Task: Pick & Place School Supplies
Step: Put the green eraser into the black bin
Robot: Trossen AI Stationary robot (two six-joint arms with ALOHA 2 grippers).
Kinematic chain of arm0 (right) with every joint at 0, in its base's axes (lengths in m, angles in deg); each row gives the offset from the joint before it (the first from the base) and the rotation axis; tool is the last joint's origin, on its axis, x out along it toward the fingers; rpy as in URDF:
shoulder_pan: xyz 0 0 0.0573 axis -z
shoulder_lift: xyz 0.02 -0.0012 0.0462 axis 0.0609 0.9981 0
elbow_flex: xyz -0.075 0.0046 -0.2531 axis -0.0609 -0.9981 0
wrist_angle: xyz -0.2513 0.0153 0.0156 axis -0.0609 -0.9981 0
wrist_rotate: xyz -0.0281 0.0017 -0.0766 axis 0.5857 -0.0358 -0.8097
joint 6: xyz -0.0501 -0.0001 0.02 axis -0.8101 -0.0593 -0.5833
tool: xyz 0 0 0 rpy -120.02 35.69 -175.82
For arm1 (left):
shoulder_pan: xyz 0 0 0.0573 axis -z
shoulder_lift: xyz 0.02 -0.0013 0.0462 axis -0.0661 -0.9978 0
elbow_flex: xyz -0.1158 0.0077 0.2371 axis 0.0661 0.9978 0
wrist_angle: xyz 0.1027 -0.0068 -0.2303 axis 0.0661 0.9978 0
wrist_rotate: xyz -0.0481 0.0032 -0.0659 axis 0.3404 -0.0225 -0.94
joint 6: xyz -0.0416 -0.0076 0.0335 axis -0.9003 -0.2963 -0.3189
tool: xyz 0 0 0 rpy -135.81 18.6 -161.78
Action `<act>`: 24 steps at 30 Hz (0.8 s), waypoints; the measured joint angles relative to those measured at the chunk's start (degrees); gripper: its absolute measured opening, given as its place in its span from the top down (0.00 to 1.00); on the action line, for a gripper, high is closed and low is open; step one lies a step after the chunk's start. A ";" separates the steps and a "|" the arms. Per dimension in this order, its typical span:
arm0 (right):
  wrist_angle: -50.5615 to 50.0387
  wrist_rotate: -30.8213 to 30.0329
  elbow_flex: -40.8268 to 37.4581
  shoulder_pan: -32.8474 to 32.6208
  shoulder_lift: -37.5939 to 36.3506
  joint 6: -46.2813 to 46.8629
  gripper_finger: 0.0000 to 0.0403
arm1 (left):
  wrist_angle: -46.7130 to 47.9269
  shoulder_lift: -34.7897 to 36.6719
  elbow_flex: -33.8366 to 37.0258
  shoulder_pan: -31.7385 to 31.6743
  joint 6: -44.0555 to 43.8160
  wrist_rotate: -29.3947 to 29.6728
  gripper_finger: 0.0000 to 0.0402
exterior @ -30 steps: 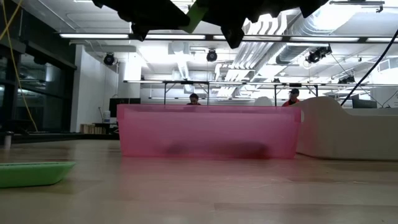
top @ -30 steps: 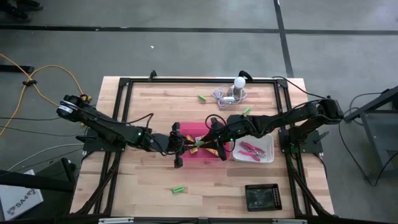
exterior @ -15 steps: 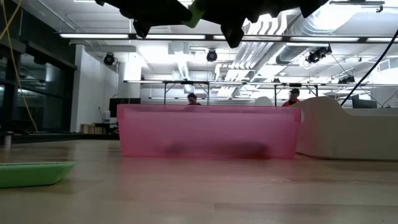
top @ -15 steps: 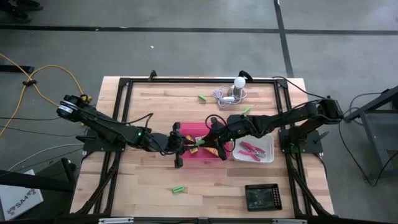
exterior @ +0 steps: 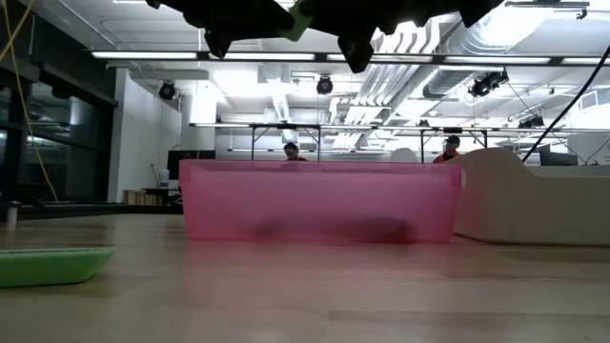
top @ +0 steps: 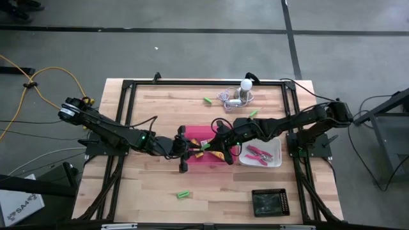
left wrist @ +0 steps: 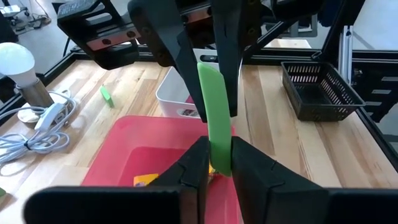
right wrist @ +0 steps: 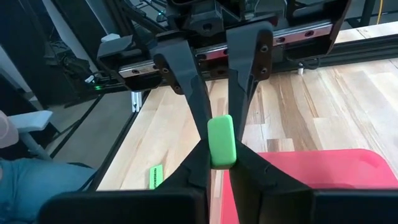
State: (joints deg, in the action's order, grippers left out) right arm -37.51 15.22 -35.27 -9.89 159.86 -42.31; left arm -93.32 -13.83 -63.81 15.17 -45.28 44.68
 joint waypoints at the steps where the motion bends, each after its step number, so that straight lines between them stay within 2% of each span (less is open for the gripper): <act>1: 0.00 0.00 0.00 0.00 0.00 0.00 0.93 | 0.00 0.00 0.00 0.00 0.05 0.00 0.84; 13: -0.04 0.35 0.00 0.00 0.00 0.04 0.93 | 0.02 0.00 0.00 0.00 1.61 0.02 0.69; 24: -5.71 1.19 0.00 -0.15 -0.13 4.51 0.93 | 0.02 0.00 0.00 0.42 1.67 0.00 0.68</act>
State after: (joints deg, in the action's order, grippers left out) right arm -43.22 16.41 -35.27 -10.04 159.73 -37.80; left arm -93.30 -13.83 -63.81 15.59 -43.61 44.68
